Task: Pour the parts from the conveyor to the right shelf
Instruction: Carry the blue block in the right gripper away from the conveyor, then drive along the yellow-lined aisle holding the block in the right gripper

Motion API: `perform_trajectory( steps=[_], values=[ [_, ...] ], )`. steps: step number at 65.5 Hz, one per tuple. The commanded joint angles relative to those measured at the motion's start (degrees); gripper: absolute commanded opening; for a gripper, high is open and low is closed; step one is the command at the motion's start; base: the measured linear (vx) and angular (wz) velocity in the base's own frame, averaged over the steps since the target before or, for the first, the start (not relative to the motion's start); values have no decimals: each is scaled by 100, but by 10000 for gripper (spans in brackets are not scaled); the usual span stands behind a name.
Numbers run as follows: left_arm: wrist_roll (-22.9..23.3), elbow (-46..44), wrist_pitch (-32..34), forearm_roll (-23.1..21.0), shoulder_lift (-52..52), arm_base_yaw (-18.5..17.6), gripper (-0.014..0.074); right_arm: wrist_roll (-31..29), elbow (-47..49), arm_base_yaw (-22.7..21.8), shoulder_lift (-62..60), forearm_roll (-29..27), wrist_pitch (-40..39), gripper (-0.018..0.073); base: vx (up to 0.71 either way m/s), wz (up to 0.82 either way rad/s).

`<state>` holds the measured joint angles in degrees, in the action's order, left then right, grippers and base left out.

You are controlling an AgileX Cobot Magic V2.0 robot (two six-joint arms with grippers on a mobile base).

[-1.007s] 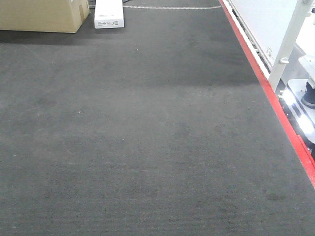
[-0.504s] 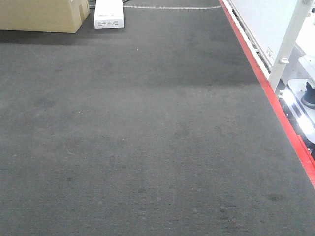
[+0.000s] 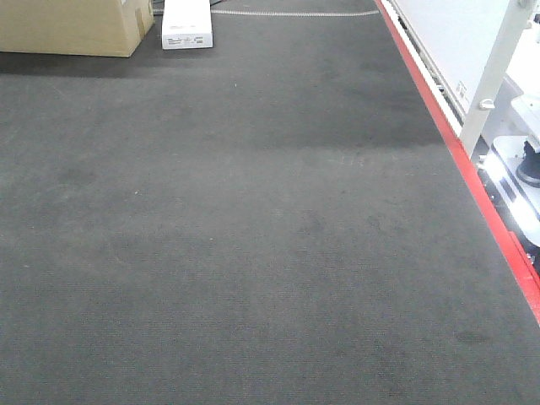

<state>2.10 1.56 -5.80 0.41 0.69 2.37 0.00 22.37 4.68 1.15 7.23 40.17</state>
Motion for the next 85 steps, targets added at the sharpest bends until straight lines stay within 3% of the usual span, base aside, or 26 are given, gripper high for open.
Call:
perform_trajectory(
  steps=[1, 26, 48, 85],
  values=[
    [49, -114, 419, -41, 68, -30, -6, -94, 146, -24, 121, 93, -464, -5, 0, 0],
    [49, -114, 419, -41, 68, -30, -6, -94, 146, -24, 121, 87, -464, -5, -7, -2],
    [49, -114, 419, -41, 68, -30, -6, -94, 146, -24, 121, 87, -441, -5, -39, -17],
    [49, -114, 419, -41, 68, -30, -6, -94, 146, -24, 121, 93, -442, -5, -50, -67]
  ],
)
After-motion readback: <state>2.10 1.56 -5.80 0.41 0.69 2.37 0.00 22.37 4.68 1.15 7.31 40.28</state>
